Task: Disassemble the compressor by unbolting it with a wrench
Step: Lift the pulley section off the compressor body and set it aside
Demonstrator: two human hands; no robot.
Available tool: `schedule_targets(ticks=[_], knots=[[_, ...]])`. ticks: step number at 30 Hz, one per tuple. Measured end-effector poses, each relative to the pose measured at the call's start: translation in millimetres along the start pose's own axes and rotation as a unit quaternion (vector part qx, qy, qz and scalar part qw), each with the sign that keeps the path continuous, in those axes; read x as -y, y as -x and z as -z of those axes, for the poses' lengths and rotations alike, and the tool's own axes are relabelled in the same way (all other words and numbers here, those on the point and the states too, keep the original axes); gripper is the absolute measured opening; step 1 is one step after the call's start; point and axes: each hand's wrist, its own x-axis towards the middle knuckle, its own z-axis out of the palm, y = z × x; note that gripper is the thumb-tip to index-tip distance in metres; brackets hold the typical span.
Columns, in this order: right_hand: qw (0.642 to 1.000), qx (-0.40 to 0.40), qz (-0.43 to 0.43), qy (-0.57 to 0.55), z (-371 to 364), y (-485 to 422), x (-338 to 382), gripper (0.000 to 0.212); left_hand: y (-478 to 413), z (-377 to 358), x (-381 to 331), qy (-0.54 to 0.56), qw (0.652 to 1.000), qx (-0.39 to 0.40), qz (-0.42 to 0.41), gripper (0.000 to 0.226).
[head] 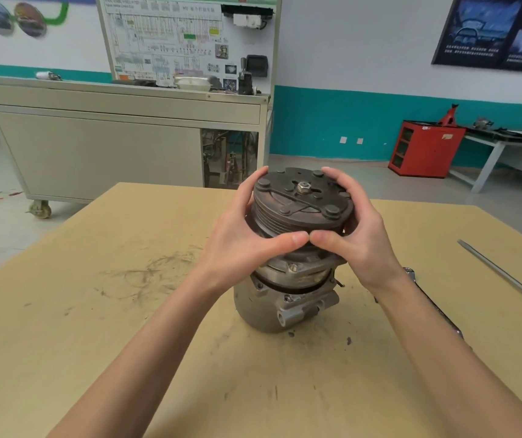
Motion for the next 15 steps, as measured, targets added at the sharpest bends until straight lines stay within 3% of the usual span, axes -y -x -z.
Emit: schedule_targets(ticks=[15], knots=[[1.000, -0.011, 0.021, -0.002, 6.1, 5.0, 15.2, 0.080, 0.8, -5.4, -17.6, -0.003, 1.000, 0.006, -0.021, 0.102]])
